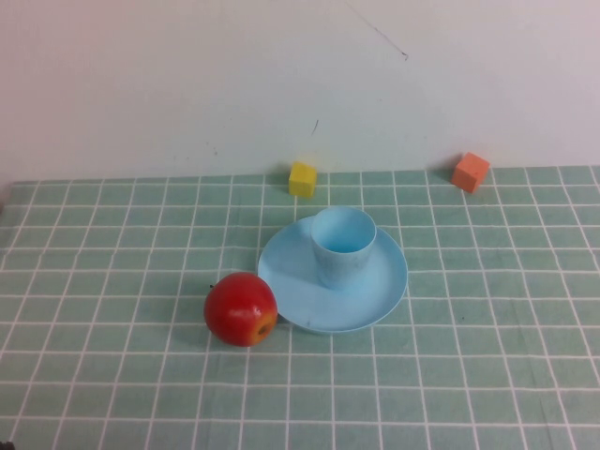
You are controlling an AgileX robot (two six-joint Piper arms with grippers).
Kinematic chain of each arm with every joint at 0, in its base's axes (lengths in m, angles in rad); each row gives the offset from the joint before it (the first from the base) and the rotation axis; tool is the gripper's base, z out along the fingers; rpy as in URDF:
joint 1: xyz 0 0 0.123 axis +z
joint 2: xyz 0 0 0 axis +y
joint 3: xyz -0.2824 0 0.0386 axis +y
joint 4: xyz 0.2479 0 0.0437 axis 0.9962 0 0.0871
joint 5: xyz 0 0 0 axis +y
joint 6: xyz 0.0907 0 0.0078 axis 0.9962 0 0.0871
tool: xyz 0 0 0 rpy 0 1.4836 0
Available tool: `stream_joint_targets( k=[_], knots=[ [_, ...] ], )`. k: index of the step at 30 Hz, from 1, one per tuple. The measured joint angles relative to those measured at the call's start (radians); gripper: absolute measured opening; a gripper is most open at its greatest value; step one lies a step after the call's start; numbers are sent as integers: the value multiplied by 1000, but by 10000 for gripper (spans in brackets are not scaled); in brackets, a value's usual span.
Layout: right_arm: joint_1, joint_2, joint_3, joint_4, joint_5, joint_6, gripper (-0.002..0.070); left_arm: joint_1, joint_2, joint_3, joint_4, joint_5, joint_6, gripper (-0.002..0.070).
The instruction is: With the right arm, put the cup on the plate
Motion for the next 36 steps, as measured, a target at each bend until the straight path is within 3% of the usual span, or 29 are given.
stream_joint_targets(
  k=[11,18,24,36],
  knots=[
    [-27,-39,78,-8,13,0,-3,0,0,0,0,0,0,-3],
    [-273,-250,259,35,-197,0,-3,0,0,0,0,0,0,-3],
    [-391,-413,445,57,-313,0,-3,0,0,0,0,0,0,-3],
    [-410,-503,494,109,-306,3,-3,0,0,0,0,2,0,-3]
  ],
)
